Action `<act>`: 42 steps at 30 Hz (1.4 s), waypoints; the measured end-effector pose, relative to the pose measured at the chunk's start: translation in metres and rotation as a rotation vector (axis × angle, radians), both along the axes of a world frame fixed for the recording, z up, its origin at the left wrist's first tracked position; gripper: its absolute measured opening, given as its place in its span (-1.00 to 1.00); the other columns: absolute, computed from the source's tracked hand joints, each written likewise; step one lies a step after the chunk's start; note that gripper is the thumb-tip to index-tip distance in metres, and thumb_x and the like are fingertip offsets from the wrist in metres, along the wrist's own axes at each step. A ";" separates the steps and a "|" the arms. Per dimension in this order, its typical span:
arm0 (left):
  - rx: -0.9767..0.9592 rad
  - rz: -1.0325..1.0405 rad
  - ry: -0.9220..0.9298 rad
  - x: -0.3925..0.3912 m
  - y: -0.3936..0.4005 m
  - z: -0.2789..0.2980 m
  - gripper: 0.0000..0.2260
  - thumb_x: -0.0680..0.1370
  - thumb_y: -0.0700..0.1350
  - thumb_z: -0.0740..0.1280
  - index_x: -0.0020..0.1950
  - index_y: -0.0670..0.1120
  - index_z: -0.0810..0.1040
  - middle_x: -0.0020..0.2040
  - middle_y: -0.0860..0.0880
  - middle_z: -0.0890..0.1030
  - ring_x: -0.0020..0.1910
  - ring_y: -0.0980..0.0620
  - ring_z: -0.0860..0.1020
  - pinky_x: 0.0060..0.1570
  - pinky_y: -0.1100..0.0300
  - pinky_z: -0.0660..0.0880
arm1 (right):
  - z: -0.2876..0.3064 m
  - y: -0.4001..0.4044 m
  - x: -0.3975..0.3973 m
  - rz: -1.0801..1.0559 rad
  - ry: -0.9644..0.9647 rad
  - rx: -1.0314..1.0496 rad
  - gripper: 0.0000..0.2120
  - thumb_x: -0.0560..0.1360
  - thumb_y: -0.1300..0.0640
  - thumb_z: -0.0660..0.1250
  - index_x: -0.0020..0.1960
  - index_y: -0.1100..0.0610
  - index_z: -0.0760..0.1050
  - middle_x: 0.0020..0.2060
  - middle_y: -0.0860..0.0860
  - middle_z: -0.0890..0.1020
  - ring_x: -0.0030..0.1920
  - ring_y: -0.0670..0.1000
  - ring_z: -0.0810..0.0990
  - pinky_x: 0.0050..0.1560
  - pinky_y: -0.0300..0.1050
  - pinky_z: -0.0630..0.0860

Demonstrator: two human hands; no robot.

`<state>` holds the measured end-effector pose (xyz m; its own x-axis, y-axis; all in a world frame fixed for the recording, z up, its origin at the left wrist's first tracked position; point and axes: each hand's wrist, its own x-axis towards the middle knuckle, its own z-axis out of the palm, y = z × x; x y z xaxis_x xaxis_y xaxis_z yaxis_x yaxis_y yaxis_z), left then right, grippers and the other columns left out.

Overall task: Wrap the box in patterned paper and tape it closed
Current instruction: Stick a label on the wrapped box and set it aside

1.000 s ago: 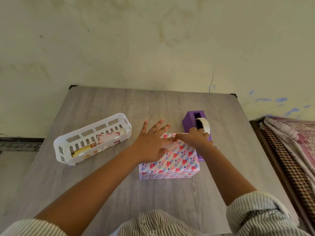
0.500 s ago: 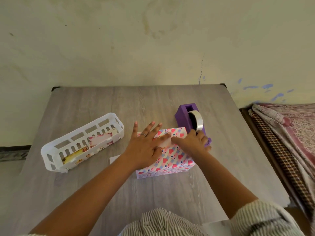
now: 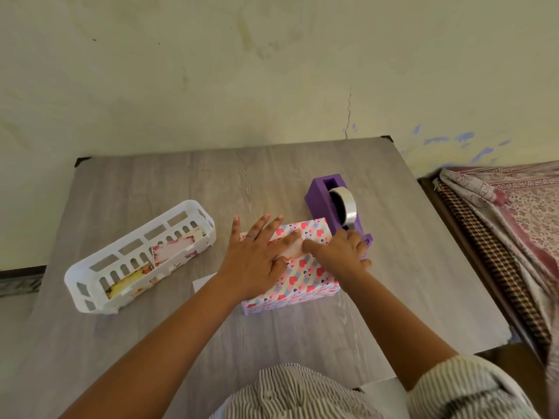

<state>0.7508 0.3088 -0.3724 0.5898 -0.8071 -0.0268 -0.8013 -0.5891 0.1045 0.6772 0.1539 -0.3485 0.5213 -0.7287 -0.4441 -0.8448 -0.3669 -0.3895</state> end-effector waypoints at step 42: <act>-0.671 0.548 0.997 0.015 0.042 0.002 -0.70 0.48 -0.04 0.42 0.19 0.00 0.49 0.05 0.07 0.59 0.03 0.13 0.57 -0.07 0.28 0.54 | 0.003 0.064 0.033 0.244 -0.151 -0.117 -0.14 0.42 -0.14 0.36 0.50 0.07 -0.07 0.52 0.04 -0.06 0.52 0.13 -0.18 0.47 0.12 -0.21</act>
